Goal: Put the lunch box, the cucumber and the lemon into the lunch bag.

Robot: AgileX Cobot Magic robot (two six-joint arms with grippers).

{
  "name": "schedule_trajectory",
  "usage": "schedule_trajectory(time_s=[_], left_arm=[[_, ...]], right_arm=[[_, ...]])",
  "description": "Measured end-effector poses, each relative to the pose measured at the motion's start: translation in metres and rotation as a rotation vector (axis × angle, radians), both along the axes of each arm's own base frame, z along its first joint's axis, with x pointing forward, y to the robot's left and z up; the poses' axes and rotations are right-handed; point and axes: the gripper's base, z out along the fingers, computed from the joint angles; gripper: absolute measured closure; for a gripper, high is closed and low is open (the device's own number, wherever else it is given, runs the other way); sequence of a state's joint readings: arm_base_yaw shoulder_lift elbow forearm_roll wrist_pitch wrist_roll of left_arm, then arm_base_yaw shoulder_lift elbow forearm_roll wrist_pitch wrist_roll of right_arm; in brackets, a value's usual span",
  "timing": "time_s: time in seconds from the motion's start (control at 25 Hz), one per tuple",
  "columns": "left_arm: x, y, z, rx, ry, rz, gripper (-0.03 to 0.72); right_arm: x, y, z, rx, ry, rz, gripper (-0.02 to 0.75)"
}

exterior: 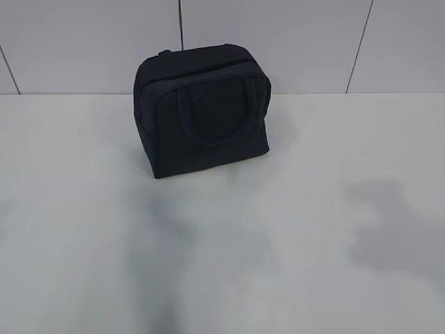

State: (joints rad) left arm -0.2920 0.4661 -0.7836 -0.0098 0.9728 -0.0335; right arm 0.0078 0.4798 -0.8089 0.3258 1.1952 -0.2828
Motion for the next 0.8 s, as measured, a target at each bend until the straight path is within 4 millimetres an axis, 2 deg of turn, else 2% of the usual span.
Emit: schedule_trajectory(time_s=[0.16, 0.32, 0.68, 0.8], left_arm=[[-0.002, -0.002, -0.019, -0.022, 0.052, -0.015, 0.276], [-0.013, -0.002, -0.038, -0.048, 0.067, -0.026, 0.276], [-0.062, 0.018, -0.051, -0.057, -0.151, -0.015, 0.276], [-0.069, 0.020, -0.059, -0.058, -0.157, -0.016, 0.276]], right_arm=[[-0.016, 0.000, -0.016, 0.001, -0.025, -0.004, 0.297], [-0.028, -0.001, -0.035, 0.000, -0.037, -0.004, 0.297], [-0.042, -0.001, -0.057, -0.012, -0.055, -0.006, 0.297], [-0.043, -0.002, -0.061, -0.029, -0.055, 0.003, 0.297]])
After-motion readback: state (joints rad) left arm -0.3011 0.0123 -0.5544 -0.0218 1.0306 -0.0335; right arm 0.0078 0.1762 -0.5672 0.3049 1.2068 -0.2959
